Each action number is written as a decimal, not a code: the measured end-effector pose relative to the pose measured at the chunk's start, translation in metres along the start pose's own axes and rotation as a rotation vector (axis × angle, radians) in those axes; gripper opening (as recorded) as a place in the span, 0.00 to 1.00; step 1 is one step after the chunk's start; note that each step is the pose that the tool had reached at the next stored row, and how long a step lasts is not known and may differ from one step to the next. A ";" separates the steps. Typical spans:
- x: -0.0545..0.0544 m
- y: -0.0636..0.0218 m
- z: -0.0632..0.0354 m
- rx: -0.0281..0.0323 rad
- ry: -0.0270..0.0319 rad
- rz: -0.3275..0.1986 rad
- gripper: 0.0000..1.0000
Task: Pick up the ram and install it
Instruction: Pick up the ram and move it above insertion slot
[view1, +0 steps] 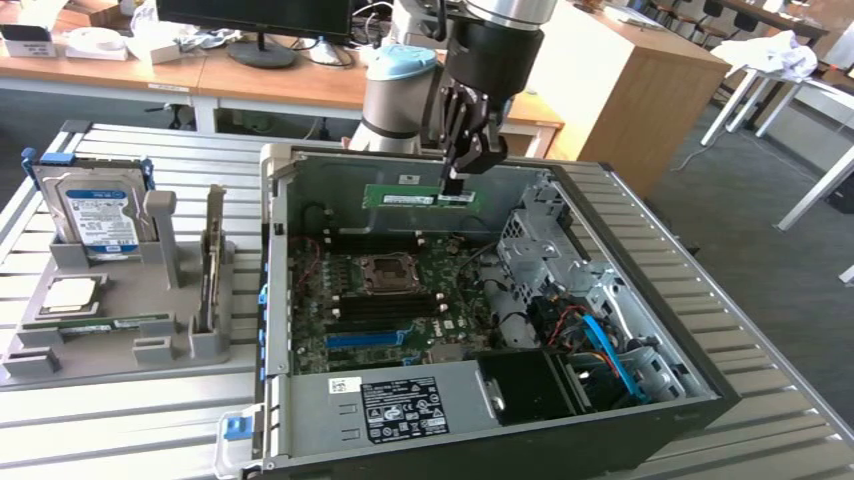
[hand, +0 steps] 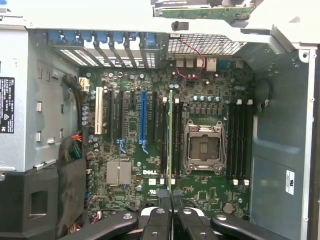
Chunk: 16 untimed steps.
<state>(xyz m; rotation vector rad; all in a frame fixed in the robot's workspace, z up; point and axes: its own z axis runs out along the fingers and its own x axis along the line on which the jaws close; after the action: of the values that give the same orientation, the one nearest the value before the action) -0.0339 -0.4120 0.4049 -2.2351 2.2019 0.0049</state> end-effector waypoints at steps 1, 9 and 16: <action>0.000 0.0000 0.0000 0.0000 0.0000 0.000 0.12; 0.000 0.0000 0.0052 0.0000 0.0000 0.000 0.12; 0.000 0.0000 0.0137 0.0000 -0.0001 0.000 0.12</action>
<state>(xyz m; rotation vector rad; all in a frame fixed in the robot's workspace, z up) -0.0339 -0.4119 0.3912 -2.2348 2.2021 0.0050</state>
